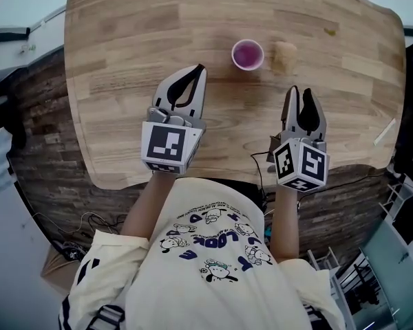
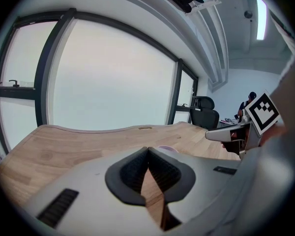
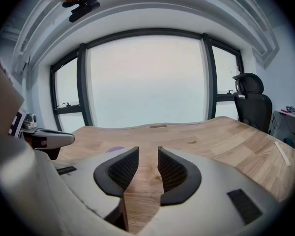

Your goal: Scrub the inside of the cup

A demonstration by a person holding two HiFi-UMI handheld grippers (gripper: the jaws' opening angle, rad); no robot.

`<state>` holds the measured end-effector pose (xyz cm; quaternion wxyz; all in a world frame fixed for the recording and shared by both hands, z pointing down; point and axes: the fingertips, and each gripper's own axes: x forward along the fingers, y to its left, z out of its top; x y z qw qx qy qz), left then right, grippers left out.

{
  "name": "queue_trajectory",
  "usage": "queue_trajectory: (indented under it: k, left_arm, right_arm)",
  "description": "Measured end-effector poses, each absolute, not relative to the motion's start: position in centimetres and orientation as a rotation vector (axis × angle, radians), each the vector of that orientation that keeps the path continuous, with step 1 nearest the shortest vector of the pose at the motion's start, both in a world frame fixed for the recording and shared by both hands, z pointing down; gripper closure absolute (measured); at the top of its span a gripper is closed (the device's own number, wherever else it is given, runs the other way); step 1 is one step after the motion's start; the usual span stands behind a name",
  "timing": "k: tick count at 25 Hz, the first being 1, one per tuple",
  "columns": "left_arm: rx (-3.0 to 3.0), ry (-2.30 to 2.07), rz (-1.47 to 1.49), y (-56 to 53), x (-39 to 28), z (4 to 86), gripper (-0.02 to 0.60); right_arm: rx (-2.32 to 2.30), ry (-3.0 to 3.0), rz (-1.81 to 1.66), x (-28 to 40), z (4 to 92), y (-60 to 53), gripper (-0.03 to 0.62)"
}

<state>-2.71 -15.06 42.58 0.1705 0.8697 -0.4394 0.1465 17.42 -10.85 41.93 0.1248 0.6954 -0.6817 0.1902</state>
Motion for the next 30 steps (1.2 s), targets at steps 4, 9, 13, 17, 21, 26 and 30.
queue_trajectory:
  k: [4,9,13,17,21,26,30]
  left_arm:
    - [2.455,-1.257,0.421,-15.7,-2.8,43.1,0.561]
    - [2.423,-1.276,0.443,-16.1,-2.9,44.0,0.561]
    - [2.409,-1.269,0.459,-16.6,-2.6,44.9,0.561]
    - [2.401,-1.265,0.472,-16.8,-2.2,45.4,0.561]
    - [2.390,-1.255,0.484,-16.9,-1.7,46.1,0.559]
    - [2.382,-1.249,0.493,-17.1,-1.4,46.7,0.560]
    - [2.381,-1.247,0.518,-17.1,-1.2,47.1,0.558]
  right_arm:
    - [2.011,-1.980,0.586,17.9,42.9,-12.2,0.474]
    - [1.981,-1.965,0.611,18.2,44.5,-13.6,0.462]
    - [1.970,-1.955,0.602,18.6,45.5,-14.8,0.451]
    - [1.962,-1.946,0.684,19.0,47.3,-15.2,0.414]
    - [1.939,-1.917,0.734,19.4,49.1,-15.2,0.411]
    - [1.884,-1.906,0.760,19.0,50.7,-15.3,0.411]
    - [1.865,-1.887,0.787,18.9,51.9,-15.3,0.411]
